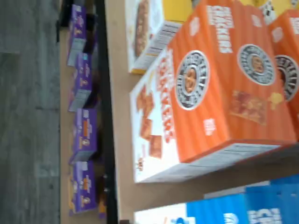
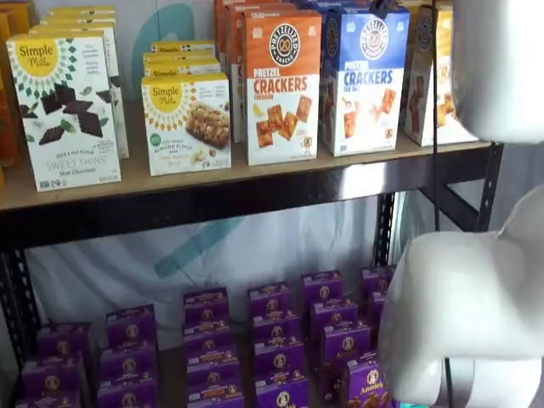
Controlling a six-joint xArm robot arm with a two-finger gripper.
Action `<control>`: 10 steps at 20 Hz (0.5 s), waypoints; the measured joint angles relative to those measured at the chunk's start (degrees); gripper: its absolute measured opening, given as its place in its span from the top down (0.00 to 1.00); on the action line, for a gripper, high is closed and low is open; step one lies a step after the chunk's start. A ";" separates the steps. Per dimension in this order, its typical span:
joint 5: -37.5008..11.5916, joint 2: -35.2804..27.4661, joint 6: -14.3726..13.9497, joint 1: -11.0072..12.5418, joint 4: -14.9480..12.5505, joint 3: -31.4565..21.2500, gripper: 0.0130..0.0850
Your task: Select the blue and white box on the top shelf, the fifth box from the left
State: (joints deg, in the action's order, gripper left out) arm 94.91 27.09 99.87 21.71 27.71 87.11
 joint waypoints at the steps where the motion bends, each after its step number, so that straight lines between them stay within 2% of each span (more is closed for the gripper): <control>1: -0.47 -0.70 -0.05 -0.20 -0.19 0.65 0.00; 7: 0.18 -6.92 0.30 -1.16 -2.19 5.88 0.00; 10: 0.39 -8.57 0.56 -1.40 -2.86 6.91 0.00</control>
State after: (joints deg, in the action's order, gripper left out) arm 95.30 18.52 100.44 20.31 24.86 94.03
